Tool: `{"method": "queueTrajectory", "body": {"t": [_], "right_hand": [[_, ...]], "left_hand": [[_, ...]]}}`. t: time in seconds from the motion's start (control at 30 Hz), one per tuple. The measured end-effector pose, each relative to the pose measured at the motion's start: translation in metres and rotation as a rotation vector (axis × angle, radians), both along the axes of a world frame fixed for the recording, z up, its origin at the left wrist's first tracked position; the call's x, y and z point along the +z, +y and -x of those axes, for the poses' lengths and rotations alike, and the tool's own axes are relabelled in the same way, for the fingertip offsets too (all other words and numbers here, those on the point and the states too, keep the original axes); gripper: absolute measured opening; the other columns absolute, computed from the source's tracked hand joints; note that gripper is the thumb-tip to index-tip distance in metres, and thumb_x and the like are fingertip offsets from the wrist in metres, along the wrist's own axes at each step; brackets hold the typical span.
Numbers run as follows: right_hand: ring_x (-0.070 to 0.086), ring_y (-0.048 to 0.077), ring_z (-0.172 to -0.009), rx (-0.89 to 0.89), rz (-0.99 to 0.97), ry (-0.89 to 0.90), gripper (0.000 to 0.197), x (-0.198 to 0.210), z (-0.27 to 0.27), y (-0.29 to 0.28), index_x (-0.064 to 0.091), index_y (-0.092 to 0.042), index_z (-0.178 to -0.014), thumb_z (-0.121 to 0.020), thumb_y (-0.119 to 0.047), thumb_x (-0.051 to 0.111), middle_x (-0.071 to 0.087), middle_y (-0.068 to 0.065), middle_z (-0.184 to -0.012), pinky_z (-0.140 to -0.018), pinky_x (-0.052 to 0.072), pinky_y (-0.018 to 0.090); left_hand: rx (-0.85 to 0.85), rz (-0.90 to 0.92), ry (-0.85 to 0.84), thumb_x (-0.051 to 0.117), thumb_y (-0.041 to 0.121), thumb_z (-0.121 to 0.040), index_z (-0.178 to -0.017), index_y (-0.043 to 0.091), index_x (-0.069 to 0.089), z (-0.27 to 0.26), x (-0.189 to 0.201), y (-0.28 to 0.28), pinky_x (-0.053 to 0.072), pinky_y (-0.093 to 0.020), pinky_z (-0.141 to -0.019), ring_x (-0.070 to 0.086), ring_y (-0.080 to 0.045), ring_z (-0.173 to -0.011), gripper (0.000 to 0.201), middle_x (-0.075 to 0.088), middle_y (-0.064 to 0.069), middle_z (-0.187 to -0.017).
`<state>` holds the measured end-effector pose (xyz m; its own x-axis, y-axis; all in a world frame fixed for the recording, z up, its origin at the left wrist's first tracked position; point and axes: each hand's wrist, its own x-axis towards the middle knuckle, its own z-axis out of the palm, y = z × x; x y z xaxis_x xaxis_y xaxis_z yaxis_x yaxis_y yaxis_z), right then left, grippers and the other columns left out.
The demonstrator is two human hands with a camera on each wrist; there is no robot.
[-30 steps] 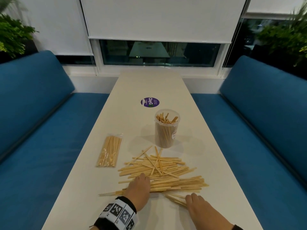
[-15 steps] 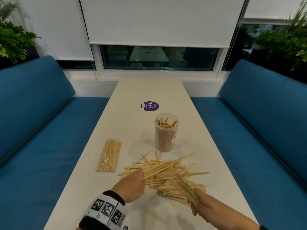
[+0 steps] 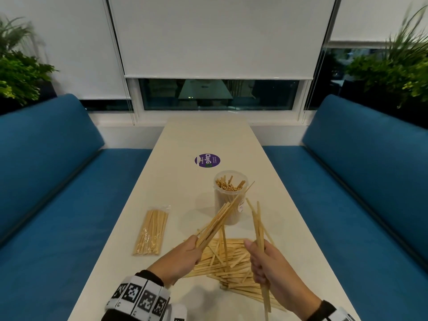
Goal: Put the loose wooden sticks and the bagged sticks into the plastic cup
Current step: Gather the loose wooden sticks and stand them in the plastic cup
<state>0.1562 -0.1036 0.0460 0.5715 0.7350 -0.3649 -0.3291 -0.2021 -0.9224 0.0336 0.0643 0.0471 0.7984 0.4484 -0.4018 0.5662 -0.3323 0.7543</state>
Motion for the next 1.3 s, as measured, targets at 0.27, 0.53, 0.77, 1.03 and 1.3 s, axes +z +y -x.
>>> {"method": "queueTrajectory", "body": {"t": [0.27,0.53,0.77,1.03,1.3], "right_hand": [[0.023,0.007,-0.038,0.238,0.168,0.314,0.023,-0.002,0.013,0.019,0.043,-0.013,-0.088,-0.098,-0.034,0.04,0.035,-0.001,-0.049,-0.034,0.018,0.012],[0.031,0.009,-0.048,0.158,0.118,0.12,0.021,0.008,0.009,0.026,0.052,-0.01,-0.097,-0.096,-0.03,0.047,0.04,0.0,-0.064,-0.042,0.021,0.019],[0.051,0.004,-0.061,0.205,-0.065,-0.236,0.041,0.023,0.012,0.054,0.058,-0.018,-0.101,-0.079,-0.051,0.065,0.059,-0.008,-0.078,-0.055,0.039,0.019],[0.051,0.016,-0.043,-0.013,-0.042,-0.349,0.038,0.009,0.016,0.069,0.054,-0.01,-0.067,-0.092,-0.038,0.053,0.049,0.002,-0.051,-0.049,0.044,0.03],[0.053,0.014,-0.045,-0.174,-0.149,-0.447,0.048,0.017,0.009,0.072,0.054,-0.012,-0.053,-0.094,-0.037,0.048,0.051,-0.002,-0.043,-0.048,0.043,0.025]], "left_hand": [[0.099,0.177,-0.09,0.04,0.006,-0.085,-0.088,0.022,0.045,0.005,0.006,0.007,0.035,-0.026,-0.061,0.037,-0.013,-0.062,0.017,0.041,-0.001,-0.069],[0.211,0.557,-0.307,0.037,-0.009,-0.084,-0.097,0.005,0.049,0.0,0.015,0.003,0.036,-0.022,-0.049,0.04,-0.011,-0.048,0.023,0.045,-0.004,-0.065],[0.13,0.652,-0.283,0.032,-0.002,-0.089,-0.105,0.011,0.054,-0.014,0.025,-0.022,0.035,-0.022,-0.048,0.039,-0.012,-0.048,0.03,0.044,-0.002,-0.058],[0.043,0.496,-0.292,0.034,0.006,-0.094,-0.122,0.021,0.04,-0.023,0.026,-0.039,0.036,-0.02,-0.053,0.04,-0.011,-0.058,0.031,0.042,-0.003,-0.074],[0.23,0.519,-0.422,0.057,0.0,-0.086,-0.117,0.01,0.03,-0.023,0.019,-0.036,0.048,-0.021,-0.061,0.057,-0.015,-0.068,0.043,0.053,-0.011,-0.096]]}}
